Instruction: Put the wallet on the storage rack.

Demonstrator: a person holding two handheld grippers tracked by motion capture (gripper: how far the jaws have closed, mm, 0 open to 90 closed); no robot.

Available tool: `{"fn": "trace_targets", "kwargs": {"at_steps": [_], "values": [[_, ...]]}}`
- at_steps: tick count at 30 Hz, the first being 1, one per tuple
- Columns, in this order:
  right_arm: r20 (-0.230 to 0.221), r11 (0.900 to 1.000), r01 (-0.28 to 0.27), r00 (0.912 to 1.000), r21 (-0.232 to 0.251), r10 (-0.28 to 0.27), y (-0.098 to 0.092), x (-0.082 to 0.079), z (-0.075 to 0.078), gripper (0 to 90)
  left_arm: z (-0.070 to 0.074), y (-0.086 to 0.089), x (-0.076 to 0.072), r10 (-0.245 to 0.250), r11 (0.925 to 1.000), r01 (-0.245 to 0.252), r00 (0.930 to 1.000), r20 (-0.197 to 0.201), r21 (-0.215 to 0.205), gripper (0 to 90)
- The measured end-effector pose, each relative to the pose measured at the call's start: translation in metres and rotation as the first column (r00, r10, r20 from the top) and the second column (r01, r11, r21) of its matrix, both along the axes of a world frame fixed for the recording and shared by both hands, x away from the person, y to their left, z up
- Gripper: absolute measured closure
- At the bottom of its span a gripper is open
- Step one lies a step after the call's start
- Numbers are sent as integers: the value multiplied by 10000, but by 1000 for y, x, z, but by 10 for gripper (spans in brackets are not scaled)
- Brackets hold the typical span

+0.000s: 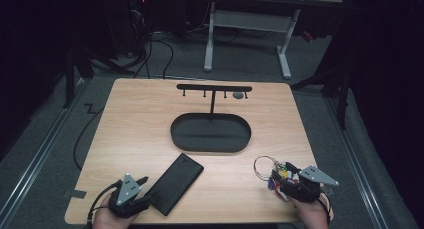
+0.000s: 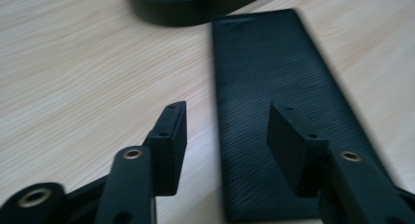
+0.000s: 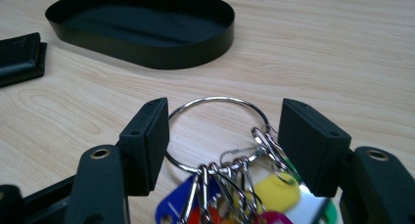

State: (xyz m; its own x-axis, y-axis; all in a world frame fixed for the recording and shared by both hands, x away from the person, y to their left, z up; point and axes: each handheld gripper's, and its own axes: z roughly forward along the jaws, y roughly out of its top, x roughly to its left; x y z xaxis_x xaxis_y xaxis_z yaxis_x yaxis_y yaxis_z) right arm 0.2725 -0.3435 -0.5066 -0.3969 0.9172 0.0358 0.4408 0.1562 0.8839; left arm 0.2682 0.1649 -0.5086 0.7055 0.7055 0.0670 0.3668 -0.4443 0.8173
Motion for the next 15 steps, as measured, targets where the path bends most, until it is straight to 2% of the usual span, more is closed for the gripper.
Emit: {"fn": "trace_targets", "kwargs": {"at_steps": [4,6,7,8,9,10,12,14,15], "values": [[-27,9996,265,9996,0,-265,-7,-8,-1,364,-2,-33,-5,-884,9948,877,9960,103,514,422],[-42,9996,299,9995,-7,-299,-8,-9,-1,364,-3,-38,-5,-1037,9927,1030,9946,70,634,420],[-80,9993,385,9992,-12,-385,-10,-11,-1,365,-7,-47,-6,-1311,9865,1307,9914,-22,988,419],[-87,9992,391,9992,-36,-391,-10,-12,-2,365,-7,-47,-6,-1311,9865,1307,9914,-22,988,415],[-135,9989,458,9989,2,-458,-11,-13,-2,365,-11,-57,-7,-1424,9757,1398,9898,32,1684,412],[-135,9989,458,9989,2,-458,-11,-13,-2,365,-11,-57,-7,-1424,9757,1398,9898,32,1684,402],[-94,9989,473,9988,-59,-473,-13,-15,-2,365,-14,-62,-9,-1536,9616,1388,9871,451,2366,396],[-105,9984,562,9984,18,-562,-14,-17,-2,365,-16,-64,-10,-1511,9597,1350,9874,478,2463,391],[-109,9984,560,9984,22,-559,-15,-17,-2,365,-18,-65,-12,-1518,9574,1310,9864,626,2573,390]]}}
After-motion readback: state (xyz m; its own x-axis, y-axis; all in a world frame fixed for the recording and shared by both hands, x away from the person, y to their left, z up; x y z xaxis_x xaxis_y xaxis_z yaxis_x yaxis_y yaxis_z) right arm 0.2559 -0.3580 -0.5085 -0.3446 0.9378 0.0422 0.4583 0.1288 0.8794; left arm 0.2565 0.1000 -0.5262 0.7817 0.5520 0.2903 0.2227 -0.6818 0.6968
